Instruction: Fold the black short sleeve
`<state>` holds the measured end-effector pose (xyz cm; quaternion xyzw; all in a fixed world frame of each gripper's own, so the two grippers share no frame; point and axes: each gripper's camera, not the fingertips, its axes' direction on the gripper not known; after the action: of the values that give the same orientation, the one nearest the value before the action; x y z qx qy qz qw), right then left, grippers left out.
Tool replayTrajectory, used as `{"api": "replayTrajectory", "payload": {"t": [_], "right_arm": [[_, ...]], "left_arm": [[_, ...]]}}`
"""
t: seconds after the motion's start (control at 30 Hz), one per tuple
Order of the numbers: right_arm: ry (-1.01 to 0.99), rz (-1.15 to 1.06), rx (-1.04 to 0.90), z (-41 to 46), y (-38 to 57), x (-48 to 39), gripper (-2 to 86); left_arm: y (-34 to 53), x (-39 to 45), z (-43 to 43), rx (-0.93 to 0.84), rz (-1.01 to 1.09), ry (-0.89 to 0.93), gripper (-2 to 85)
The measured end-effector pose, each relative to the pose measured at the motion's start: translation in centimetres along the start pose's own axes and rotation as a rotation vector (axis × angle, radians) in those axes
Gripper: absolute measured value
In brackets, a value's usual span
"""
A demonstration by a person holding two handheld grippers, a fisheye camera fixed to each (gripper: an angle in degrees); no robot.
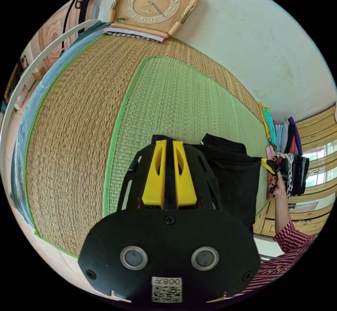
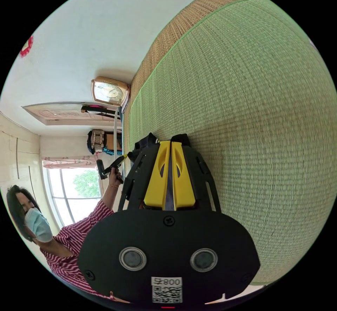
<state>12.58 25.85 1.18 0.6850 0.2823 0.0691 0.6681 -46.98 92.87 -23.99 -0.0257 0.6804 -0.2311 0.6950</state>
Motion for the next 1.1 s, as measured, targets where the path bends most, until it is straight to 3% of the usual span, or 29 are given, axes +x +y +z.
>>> {"api": "replayTrajectory", "payload": {"t": [0.2, 0.43, 0.73, 1.1], "right_arm": [[-0.084, -0.001, 0.059, -0.7, 1.5, -0.9, 0.0], [0.054, -0.11, -0.132, 7.2, 2.4, -7.6, 0.0], [0.125, -0.155, -0.173, 13.7, -1.7, -13.4, 0.0], [0.085, -0.184, -0.101, 12.8, -3.4, -18.9, 0.0]], "left_arm": [[1.5, 2.3, -1.3, 0.029, 0.098, 0.081, 3.4], [1.4, 7.9, 2.4, -0.107, 0.256, 0.123, 1.9], [-3.5, 9.3, 4.3, -0.139, 0.248, 0.112, 0.4], [-5.5, 7.6, 2.0, -0.058, 0.202, 0.156, 0.1]]}}
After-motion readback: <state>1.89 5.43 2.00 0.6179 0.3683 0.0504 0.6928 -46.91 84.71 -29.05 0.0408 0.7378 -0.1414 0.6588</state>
